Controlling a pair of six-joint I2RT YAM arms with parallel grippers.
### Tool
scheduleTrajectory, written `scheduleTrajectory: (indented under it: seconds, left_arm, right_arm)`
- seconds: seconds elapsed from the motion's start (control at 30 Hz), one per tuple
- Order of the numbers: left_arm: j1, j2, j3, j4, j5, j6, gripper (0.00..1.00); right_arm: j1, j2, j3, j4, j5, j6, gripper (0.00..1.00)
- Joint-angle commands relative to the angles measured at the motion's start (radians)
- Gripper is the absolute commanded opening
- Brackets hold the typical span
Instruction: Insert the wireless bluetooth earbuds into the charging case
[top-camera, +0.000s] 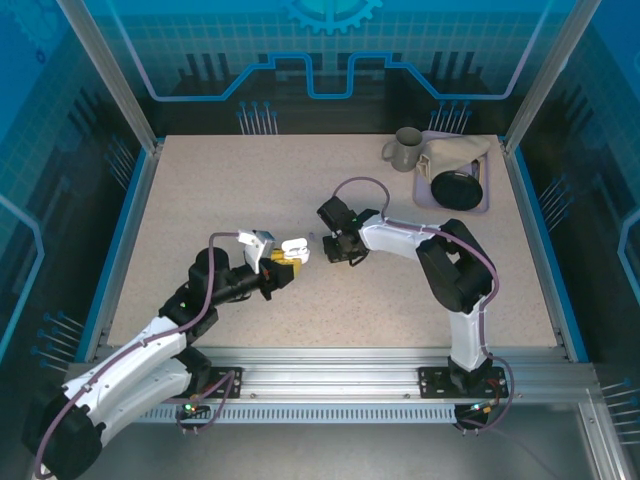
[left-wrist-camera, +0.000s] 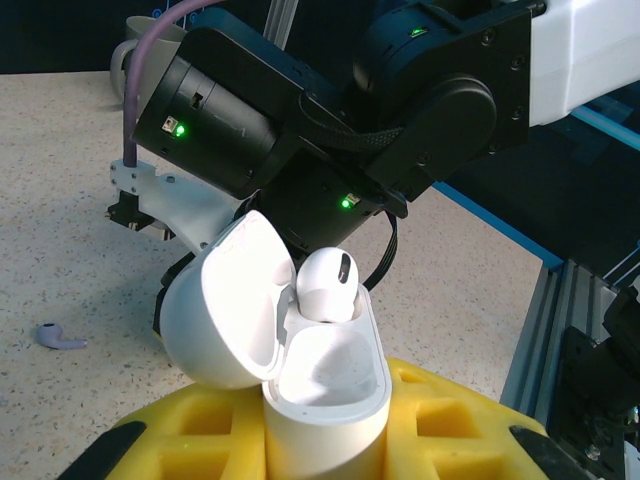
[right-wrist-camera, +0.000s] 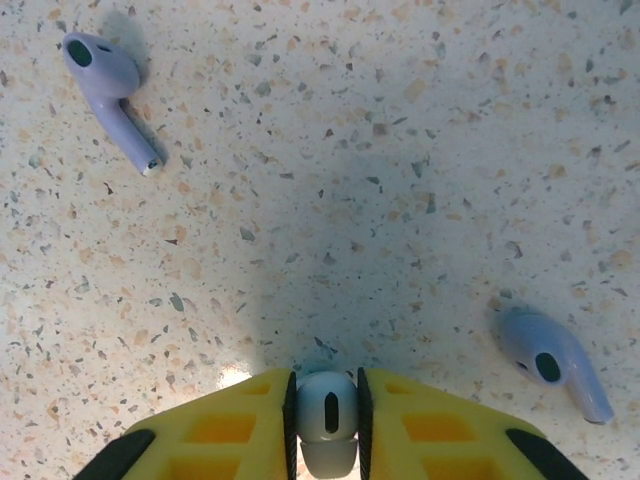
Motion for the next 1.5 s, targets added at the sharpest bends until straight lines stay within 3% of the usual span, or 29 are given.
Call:
scheduleTrajectory:
  seconds: [0.0,0.47,0.87,1.47]
  left_arm:
    - [0.007,-0.019,-0.009,-0.005,-0.01,0.017,0.0]
    - [0.015,0.063,-0.013,-0.016,-0.055,-0.048,0.0]
    - [0.017,0.214,-0.03,0.059,-0.028,-0.077,0.0]
    - [0.021,0.366,0.023,0.156,0.137,-0.045,0.0]
  right_arm:
    - [0.009,0.01,0.005,-0.045,0.033,-0.025,0.2]
    - [-0.005,-0.133,-0.103,0.06,0.011,-0.092,0.19]
    - [-0.02,-0.359,-0.255,0.196,0.008,-0.18,0.18]
    - [-0.002,-0.682,-0.438,0.452,-0.152,-0.426,0.18]
